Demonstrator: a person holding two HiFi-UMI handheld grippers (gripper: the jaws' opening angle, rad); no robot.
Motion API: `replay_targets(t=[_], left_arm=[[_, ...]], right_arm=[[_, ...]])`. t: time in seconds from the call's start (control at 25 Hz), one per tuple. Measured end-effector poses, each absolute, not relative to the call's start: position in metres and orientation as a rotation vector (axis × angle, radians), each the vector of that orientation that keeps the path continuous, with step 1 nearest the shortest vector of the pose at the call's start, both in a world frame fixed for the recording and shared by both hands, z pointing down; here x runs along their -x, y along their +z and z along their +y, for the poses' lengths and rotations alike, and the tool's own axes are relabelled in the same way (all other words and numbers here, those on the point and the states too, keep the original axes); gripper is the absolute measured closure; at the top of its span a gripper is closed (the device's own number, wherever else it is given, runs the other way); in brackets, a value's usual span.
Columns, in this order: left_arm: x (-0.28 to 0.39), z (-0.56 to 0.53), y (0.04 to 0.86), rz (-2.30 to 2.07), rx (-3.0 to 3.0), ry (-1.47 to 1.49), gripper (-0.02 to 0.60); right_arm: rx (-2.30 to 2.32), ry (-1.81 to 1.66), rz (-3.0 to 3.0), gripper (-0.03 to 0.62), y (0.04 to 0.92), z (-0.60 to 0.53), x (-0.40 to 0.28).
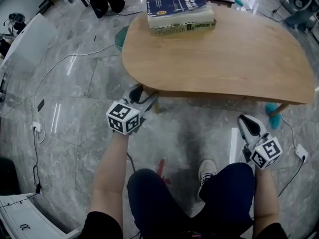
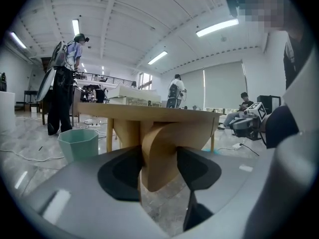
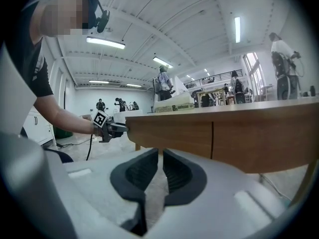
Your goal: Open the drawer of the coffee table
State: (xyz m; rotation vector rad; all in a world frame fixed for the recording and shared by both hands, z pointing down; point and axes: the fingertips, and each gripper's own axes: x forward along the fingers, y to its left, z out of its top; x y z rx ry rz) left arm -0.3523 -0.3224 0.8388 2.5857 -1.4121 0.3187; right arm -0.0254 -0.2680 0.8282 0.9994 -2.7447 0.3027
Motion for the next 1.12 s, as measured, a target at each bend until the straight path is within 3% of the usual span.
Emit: replay_targets(t=[0.36,0.8,1.12], left_arm=[[0.359,-0.318,0.838,-1.313,-2.626,0.315,0.421],[0.345,-0.336,0.844,-1.079,-2.663,0.373,0.367],[0.343,-0.325,0.845,-1.032,-2.65,0.394,0.391]], right_arm=[[-1.011,0.321,-2.755,0.569,0.828,-0.271,0.025],[-0.987,0.329,-2.751,0.57,0.831,-0.274,0.031],[-0.992,0.321,-2.747,0.571,0.824,-0.27,0.028]])
